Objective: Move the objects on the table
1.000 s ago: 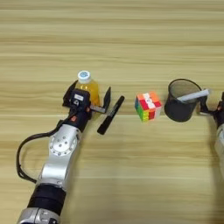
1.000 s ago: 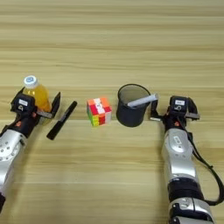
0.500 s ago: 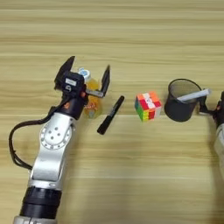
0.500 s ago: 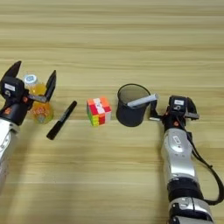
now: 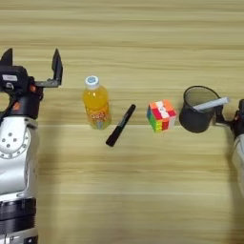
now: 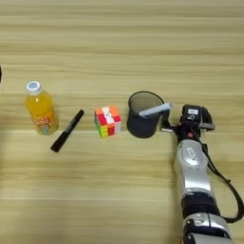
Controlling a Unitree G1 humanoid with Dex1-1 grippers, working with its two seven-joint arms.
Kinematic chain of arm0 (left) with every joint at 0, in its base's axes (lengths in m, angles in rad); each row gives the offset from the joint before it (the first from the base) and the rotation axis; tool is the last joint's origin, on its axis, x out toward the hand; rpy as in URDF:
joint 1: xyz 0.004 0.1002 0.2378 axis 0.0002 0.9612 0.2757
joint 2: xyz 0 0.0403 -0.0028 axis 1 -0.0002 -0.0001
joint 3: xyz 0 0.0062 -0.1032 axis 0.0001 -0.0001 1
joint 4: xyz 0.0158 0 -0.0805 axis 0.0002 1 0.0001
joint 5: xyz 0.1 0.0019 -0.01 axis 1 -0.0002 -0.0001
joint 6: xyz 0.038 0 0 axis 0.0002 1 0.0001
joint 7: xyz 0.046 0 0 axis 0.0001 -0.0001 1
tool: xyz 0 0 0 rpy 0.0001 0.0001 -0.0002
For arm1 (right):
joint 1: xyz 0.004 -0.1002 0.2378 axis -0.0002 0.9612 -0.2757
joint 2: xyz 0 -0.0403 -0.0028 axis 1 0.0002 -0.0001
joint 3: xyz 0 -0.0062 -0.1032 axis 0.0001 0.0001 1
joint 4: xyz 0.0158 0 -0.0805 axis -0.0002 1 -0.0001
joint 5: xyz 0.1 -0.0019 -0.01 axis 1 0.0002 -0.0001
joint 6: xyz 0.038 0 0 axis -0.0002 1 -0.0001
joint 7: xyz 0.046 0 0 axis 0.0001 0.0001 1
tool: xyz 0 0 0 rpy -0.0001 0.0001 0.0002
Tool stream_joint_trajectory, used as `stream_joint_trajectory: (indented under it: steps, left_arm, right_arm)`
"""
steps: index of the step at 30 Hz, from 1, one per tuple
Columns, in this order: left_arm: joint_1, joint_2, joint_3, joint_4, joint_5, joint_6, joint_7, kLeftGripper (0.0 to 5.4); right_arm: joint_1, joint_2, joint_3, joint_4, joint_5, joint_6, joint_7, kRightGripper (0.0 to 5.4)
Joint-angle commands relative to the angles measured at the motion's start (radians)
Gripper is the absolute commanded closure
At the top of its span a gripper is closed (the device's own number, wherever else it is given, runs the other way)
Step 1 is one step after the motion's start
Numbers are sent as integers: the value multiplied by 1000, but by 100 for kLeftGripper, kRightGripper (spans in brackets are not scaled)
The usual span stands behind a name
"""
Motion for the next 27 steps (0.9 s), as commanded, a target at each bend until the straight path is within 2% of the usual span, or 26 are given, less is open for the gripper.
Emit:
stream_joint_trajectory:
  steps: [1, 4, 8, 12, 19, 23, 27]
  left_arm:
    - [-45, 23, 0, 126, 15, -39, -14, 2]
    - [-81, 31, -18, 307, 48, -91, -23, 2]
    - [-122, 37, -23, 546, 65, -189, -33, 2]
    - [-149, 53, -34, 693, 91, -253, -21, 2]
    - [-140, 37, -62, 722, 116, -286, -1, 2]
    - [-132, 25, -76, 699, 123, -283, 16, 2]
    - [-118, 9, -90, 666, 128, -278, 27, 2]
  right_arm:
    - [-21, 1, -2, 20, 0, -7, -1, 0]
    - [-23, 1, -2, 23, -2, -11, -2, 0]
    - [-17, -1, -3, 12, -4, -16, -2, 0]
    - [-10, -4, -3, -2, -8, -26, -4, 0]
    - [11, -26, -28, -46, 1, -25, -5, 0]
    - [10, -61, -63, -57, 9, -19, -4, 0]
    - [15, -100, -101, -107, 44, 5, 31, 0]
